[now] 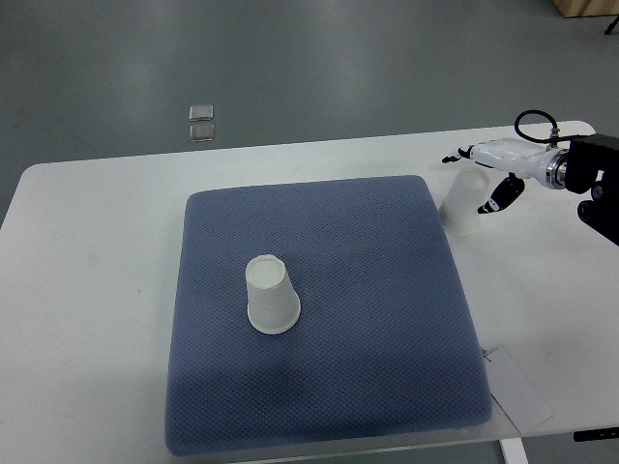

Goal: Stack paper cups
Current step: 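Close the right hand fingers around the white paper cup, then lift the grasped cup with the right hand and carry it over the upside-down cup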

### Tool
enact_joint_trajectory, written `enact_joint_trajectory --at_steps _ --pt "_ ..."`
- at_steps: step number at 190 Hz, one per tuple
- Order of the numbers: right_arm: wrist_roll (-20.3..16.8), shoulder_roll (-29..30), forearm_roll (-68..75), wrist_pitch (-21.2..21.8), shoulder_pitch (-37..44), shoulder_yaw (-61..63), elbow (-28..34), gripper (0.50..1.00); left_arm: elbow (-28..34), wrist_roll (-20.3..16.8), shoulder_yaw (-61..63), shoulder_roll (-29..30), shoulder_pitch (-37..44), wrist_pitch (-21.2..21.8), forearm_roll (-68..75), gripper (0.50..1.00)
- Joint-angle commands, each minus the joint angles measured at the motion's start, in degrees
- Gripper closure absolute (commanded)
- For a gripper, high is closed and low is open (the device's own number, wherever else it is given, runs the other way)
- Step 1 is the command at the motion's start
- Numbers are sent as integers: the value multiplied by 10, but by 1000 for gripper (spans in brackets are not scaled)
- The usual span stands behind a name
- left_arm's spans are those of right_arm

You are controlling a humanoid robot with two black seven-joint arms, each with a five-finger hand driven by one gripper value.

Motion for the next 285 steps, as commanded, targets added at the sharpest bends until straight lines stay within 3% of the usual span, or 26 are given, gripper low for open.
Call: enact_joint_trajectory --at_steps 1,139,232,258,285 --pt "-1 2 0 -1 0 -2 0 640 0 -1 0 0 0 0 0 500" --pt "-2 15 -1 0 11 -24 -25 732 0 0 0 0 0 0 0 500" --pt "2 5 1 1 28 -28 -27 920 0 0 0 0 0 0 0 500" --pt "16 -23 9 8 72 -23 -5 922 0 0 0 0 0 0 0 500" --pt "18 -60 13 43 145 -17 74 920 0 -1 0 0 0 0 0 500"
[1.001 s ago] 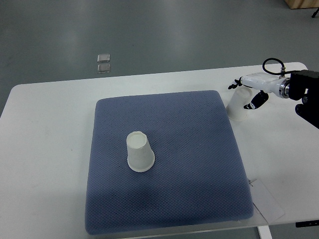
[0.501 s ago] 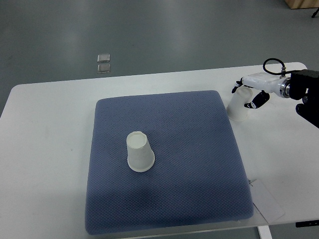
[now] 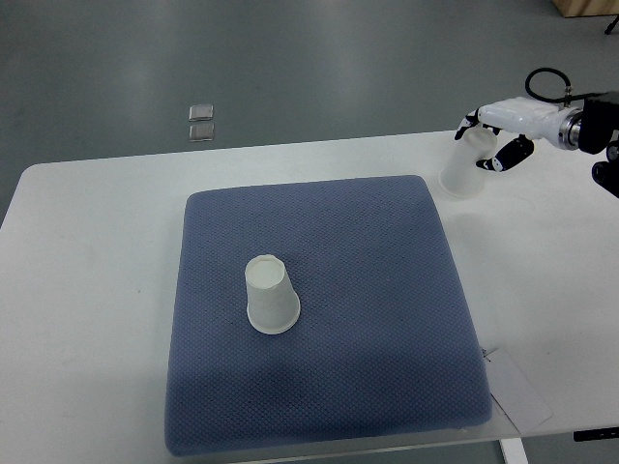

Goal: Stack paper cups
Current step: 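Lift the grasped cup with the right hand and carry it over the upside-down cup, then lower the held cup onto the upside-down cup on the pad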

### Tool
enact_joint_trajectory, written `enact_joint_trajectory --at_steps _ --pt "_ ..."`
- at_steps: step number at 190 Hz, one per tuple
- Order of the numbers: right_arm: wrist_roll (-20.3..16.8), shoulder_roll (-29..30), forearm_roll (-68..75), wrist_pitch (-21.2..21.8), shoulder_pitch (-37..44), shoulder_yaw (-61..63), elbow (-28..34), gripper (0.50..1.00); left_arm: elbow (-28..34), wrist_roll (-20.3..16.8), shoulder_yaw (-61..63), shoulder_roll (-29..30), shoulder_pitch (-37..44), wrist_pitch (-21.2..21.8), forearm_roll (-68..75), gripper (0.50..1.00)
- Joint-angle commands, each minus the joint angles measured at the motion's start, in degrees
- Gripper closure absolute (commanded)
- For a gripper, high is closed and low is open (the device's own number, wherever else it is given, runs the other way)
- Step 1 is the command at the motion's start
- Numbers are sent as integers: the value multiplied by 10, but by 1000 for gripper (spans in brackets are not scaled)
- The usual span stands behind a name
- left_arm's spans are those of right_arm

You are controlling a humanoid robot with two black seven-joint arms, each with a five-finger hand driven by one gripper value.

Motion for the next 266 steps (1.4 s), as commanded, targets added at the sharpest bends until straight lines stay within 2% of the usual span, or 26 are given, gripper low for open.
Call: enact_joint_trajectory --at_steps 1,19,54,102,157,204,266 --pt "2 -27 5 30 55 5 58 920 0 0 0 0 0 0 0 500" --pt "1 -46 28 60 109 10 125 920 0 0 -1 0 0 0 0 500" --pt "1 -46 65 108 189 14 237 918 0 0 -1 0 0 0 0 500" --pt "3 -10 77 169 227 15 342 914 0 0 0 0 0 0 0 500" --pt "-4 60 77 197 227 14 355 912 0 0 0 0 0 0 0 500" --pt "-10 94 73 189 193 11 348 920 0 -1 -1 0 0 0 0 500" --pt "-19 110 52 178 158 3 348 920 0 0 0 0 0 0 0 500"
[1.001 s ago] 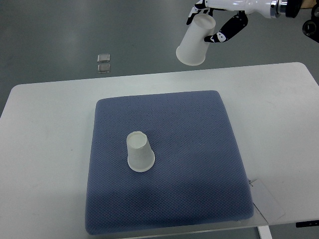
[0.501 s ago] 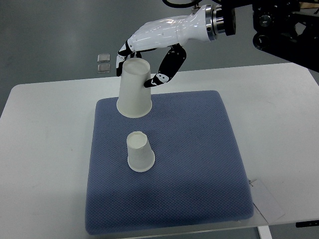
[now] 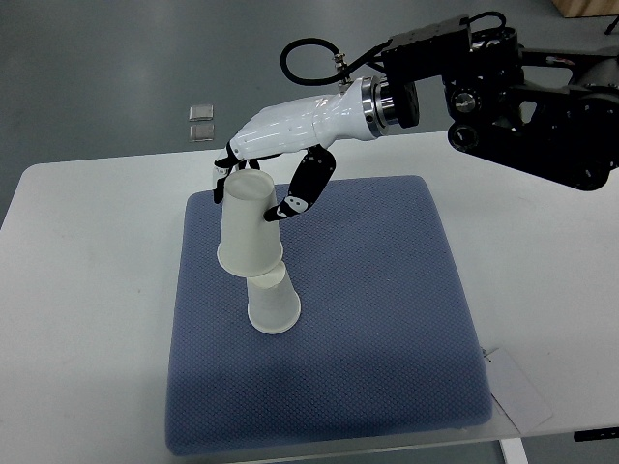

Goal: Stack paper cups
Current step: 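Lower the held cup onto the upside-down cup on the pad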

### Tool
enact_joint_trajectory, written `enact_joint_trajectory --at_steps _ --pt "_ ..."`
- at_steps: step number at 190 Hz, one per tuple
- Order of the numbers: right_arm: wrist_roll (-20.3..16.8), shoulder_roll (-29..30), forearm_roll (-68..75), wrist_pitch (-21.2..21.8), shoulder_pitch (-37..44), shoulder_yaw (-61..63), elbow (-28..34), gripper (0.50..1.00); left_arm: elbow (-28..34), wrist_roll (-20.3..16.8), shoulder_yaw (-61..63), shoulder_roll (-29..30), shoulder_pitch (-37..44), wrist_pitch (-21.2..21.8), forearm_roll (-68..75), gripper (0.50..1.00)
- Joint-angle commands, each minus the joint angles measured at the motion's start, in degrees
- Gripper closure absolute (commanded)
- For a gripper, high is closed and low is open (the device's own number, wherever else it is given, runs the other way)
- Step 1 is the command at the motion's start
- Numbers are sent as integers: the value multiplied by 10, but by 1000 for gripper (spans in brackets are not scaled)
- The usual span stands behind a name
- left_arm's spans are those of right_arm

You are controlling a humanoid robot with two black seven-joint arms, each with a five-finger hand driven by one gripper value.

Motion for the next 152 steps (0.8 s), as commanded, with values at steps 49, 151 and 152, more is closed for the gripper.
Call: enact_joint_trajectory --at_steps 49,151,152 --pt "0 9 -20 -19 -23 -1 0 922 0 0 0 0 0 0 0 500" --pt "0 5 -43 -22 -38 -2 0 922 0 0 0 0 0 0 0 500" --pt "1 5 -42 -22 -39 -2 0 922 0 -1 0 0 0 0 0 500"
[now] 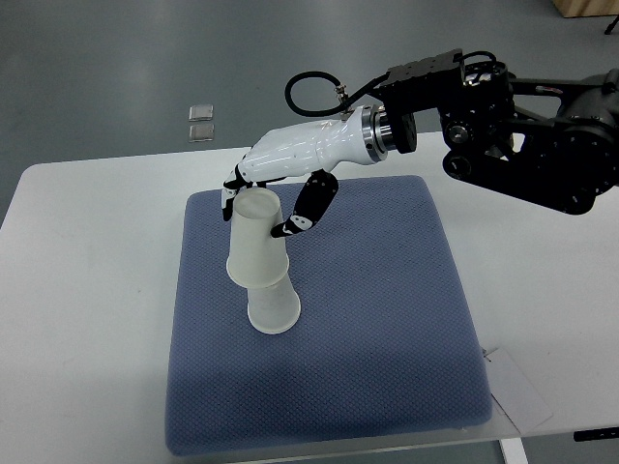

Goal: Stack paper cups

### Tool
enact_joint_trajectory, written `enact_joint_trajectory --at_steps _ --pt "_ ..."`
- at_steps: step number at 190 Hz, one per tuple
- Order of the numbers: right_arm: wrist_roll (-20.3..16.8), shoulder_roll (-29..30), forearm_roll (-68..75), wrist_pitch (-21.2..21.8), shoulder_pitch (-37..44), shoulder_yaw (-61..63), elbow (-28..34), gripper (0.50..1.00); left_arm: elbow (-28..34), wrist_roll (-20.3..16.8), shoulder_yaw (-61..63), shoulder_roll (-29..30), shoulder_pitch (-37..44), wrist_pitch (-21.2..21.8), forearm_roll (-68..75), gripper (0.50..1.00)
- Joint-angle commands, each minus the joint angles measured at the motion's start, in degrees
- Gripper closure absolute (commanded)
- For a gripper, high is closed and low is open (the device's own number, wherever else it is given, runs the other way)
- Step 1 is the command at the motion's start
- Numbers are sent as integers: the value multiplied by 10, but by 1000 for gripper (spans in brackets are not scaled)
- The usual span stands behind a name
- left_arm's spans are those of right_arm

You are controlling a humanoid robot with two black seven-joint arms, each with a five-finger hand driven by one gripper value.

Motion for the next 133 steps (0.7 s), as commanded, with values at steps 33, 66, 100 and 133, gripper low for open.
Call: enact_joint_trajectory --at_steps 33,66,100,133 --pt "1 -4 -12 0 -15 0 0 922 0 -1 0 0 0 0 0 500" --pt "0 -2 -13 -1 -28 0 0 922 0 0 0 0 0 0 0 500" --pt "-1 3 -14 -8 -40 0 0 916 0 0 0 0 0 0 0 500" --pt "-16 3 -12 -26 -55 1 0 842 0 -1 0 0 0 0 0 500"
